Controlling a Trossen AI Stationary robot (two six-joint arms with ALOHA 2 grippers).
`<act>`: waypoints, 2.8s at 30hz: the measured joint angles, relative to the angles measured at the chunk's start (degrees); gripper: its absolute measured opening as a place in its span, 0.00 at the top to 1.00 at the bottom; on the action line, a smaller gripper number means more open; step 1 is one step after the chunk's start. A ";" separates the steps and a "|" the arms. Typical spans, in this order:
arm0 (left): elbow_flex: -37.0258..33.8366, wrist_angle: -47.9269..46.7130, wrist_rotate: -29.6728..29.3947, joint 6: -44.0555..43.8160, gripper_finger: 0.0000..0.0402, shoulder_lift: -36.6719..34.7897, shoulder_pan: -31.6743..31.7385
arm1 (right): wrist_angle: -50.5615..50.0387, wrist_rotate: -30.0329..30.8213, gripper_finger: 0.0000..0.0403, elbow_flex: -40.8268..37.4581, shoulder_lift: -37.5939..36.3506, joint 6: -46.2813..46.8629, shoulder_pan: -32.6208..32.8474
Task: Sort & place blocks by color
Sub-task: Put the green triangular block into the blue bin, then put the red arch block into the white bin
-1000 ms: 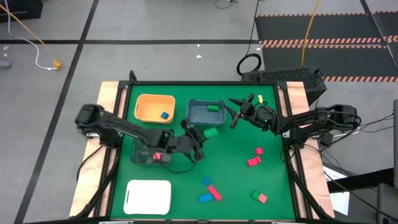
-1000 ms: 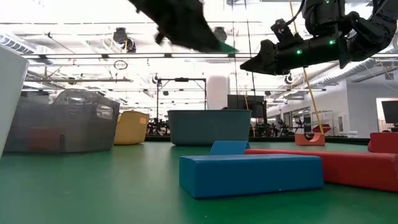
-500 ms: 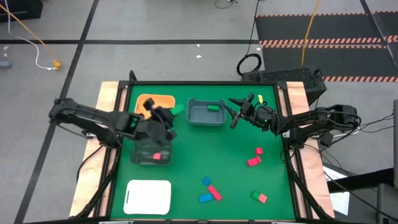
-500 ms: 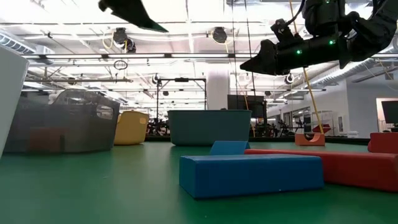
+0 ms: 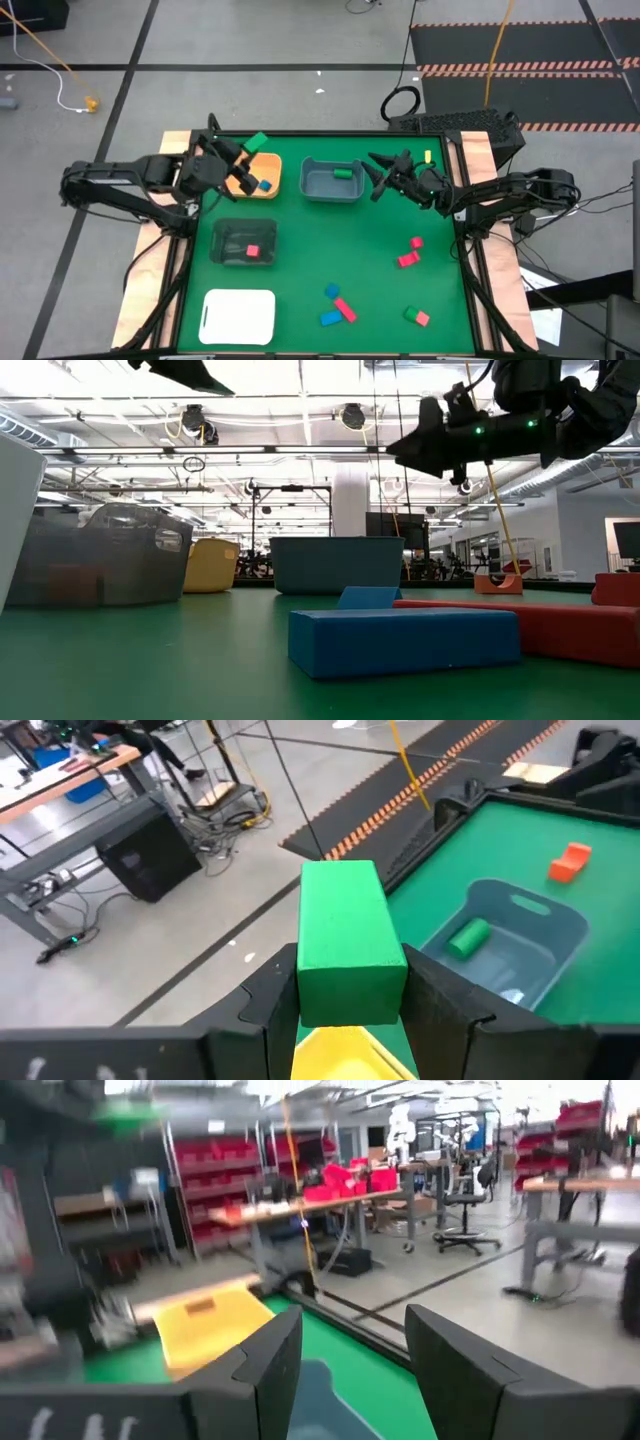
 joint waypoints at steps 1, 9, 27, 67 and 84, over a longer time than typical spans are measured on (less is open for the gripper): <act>0.00 0.87 0.19 -0.51 0.64 -0.04 0.36 | 0.85 0.00 0.58 0.00 0.00 2.37 -0.13; 0.00 2.96 1.99 -4.38 0.64 1.64 0.94 | 0.41 -0.20 0.58 0.01 0.00 7.56 -0.23; -8.57 40.60 12.81 7.08 0.64 24.87 -4.96 | 0.49 -0.24 0.58 0.00 0.02 7.65 -0.23; -8.87 52.88 22.14 -6.35 0.48 41.48 5.59 | 0.52 -0.27 0.58 0.02 0.02 7.50 -0.20; -8.90 49.51 25.66 -0.51 0.62 24.19 -18.36 | 0.01 -0.28 0.58 0.00 0.02 7.47 -0.20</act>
